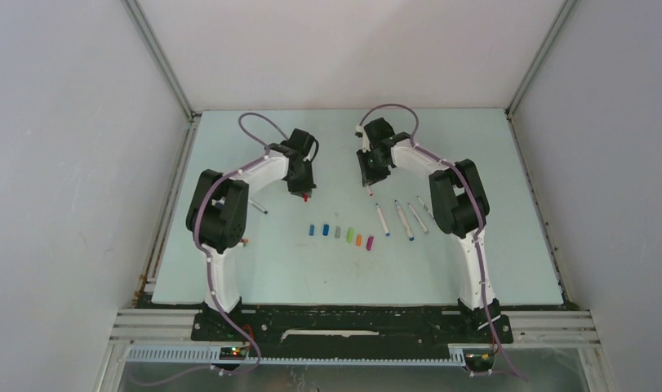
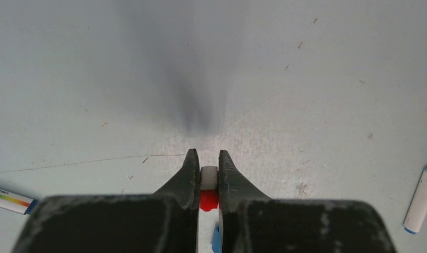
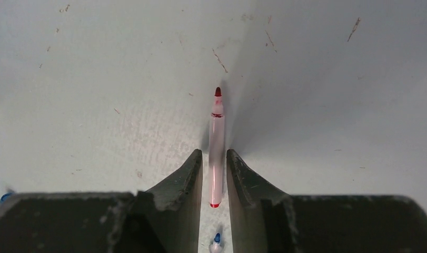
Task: Open the pen caps
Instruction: Place the pen cap at the center of the board.
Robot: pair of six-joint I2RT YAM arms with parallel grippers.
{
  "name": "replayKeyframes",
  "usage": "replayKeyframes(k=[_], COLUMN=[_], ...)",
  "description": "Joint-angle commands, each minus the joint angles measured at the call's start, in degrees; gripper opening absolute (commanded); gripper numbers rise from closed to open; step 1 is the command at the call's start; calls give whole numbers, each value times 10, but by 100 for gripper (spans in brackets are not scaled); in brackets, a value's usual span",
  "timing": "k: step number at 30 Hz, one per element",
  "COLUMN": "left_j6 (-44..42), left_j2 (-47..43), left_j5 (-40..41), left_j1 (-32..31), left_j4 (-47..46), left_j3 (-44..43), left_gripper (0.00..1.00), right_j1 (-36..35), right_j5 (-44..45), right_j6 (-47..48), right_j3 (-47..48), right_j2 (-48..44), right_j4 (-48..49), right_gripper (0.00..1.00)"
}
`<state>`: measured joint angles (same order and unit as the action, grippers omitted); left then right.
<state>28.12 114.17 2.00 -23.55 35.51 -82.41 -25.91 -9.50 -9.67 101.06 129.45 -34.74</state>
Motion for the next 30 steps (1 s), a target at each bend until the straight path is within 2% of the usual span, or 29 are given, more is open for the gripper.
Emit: replayKeyframes(k=[1, 11, 18, 22, 26, 30], left_j6=[-18, -30, -42, -46, -51, -65], left_j2=[9, 29, 23, -27, -120, -226], left_j5=[7, -1, 5, 5, 9, 65], left_j1=[3, 3, 3, 3, 3, 3], left_j4=[21, 36, 50, 31, -20, -71], left_j3=[-35, -62, -91, -74, -12, 56], left_gripper=[11, 33, 45, 53, 59, 63], right_j1=[-9, -5, 7, 19, 32, 32], right_j5=[25, 28, -7, -67, -173, -219], right_j6=[12, 42, 76, 136, 267, 377], right_j3=[20, 30, 29, 11, -4, -52], right_j2=[14, -10, -85, -144, -210, -293], right_j4=[-2, -15, -41, -69, -141, -186], right_gripper=[27, 29, 33, 38, 43, 45])
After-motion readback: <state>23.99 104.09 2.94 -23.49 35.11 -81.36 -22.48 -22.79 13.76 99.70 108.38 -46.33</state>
